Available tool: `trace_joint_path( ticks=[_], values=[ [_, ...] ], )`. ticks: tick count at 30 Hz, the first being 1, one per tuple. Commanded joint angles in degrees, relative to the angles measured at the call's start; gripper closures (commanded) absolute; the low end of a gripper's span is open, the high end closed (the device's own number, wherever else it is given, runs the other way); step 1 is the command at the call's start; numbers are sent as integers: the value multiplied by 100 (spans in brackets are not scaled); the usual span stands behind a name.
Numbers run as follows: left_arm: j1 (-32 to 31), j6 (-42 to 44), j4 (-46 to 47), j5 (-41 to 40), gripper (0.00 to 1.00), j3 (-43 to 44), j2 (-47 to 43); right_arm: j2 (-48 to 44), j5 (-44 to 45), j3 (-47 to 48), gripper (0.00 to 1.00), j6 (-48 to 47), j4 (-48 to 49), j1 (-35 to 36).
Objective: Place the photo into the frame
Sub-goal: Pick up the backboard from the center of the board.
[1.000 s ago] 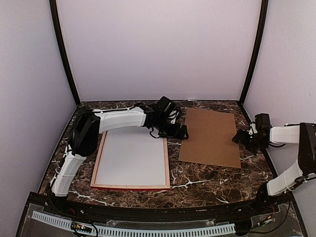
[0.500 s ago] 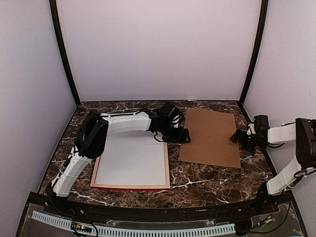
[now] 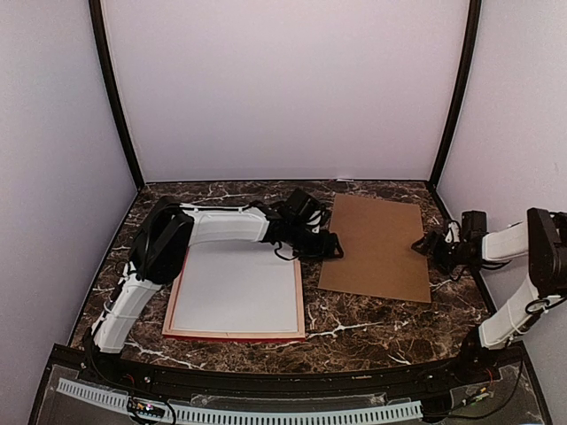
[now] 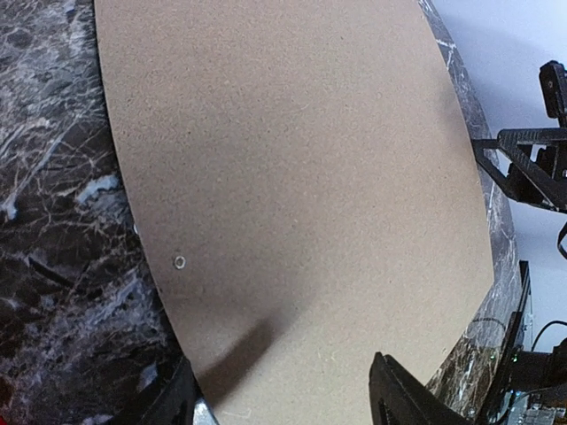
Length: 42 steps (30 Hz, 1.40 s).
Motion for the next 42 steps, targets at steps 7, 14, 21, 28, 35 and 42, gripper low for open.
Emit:
trace_joint_path(
  ticks=[7,14,21,28,35,42],
  values=[
    [-98,-541,449,528,33,-855,-350,-425,-2064,-309,33,763,323,-164],
    [-97,-593,577,607,34,-1013,-428,-949,-2689,-254,38,1016,341,-164],
    [-95,-587,613,622,34,-1107,-525,-1286,-2981,-162,42,1053,226,-164],
    [-98,-567,640,661,34,-1179,-637,-1693,-2979,83,45,893,-284,-143],
    [-98,-578,664,690,34,-1326,-823,-2152,-2506,574,37,837,-1014,170],
    [-146,-649,918,966,35,-1571,-1123,-2416,-2044,1360,32,651,-1829,636]
  ],
)
